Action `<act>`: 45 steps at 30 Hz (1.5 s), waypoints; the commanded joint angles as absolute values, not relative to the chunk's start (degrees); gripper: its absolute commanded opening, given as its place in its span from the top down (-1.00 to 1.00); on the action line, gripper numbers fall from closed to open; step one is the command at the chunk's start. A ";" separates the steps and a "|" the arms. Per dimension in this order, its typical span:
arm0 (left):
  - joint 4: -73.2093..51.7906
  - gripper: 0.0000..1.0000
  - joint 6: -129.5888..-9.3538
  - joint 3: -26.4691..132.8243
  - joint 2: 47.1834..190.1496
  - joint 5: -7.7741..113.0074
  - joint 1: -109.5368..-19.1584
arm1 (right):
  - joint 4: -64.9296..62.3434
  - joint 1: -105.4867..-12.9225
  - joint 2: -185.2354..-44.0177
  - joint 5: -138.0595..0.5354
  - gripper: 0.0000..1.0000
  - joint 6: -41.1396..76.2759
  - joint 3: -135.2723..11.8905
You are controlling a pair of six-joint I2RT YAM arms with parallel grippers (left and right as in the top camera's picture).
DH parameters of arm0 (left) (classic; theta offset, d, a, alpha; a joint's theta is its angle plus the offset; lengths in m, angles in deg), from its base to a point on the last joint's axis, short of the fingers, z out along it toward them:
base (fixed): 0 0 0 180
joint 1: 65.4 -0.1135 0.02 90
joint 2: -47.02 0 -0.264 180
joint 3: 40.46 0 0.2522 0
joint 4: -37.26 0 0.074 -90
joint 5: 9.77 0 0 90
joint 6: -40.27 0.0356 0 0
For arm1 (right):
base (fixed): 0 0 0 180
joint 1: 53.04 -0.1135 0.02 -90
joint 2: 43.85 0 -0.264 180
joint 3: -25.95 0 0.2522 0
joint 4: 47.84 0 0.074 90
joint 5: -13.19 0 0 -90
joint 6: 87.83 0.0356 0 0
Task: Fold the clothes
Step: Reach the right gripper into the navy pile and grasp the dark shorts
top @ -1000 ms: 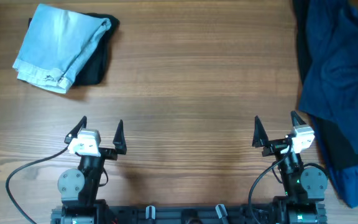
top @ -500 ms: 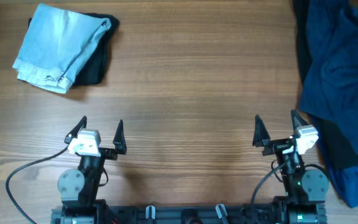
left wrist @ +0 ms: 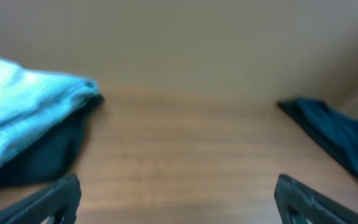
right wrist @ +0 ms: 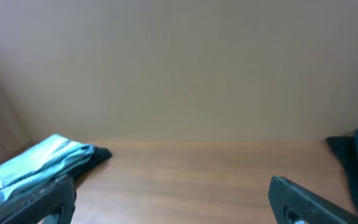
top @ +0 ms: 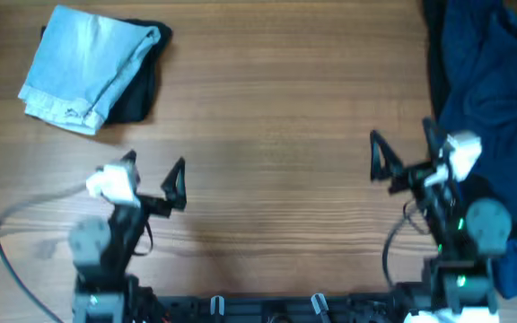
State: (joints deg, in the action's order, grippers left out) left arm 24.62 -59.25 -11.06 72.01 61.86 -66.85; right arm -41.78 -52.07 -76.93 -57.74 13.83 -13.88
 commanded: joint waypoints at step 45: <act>-3.38 -1.00 -60.72 54.20 152.25 64.92 -42.30 | -36.21 -19.04 -172.08 -59.64 0.91 21.66 -74.77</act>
State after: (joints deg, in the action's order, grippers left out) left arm -4.32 -60.41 53.33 152.36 63.33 -42.20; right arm -37.11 -18.50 -173.41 -61.04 21.46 -74.31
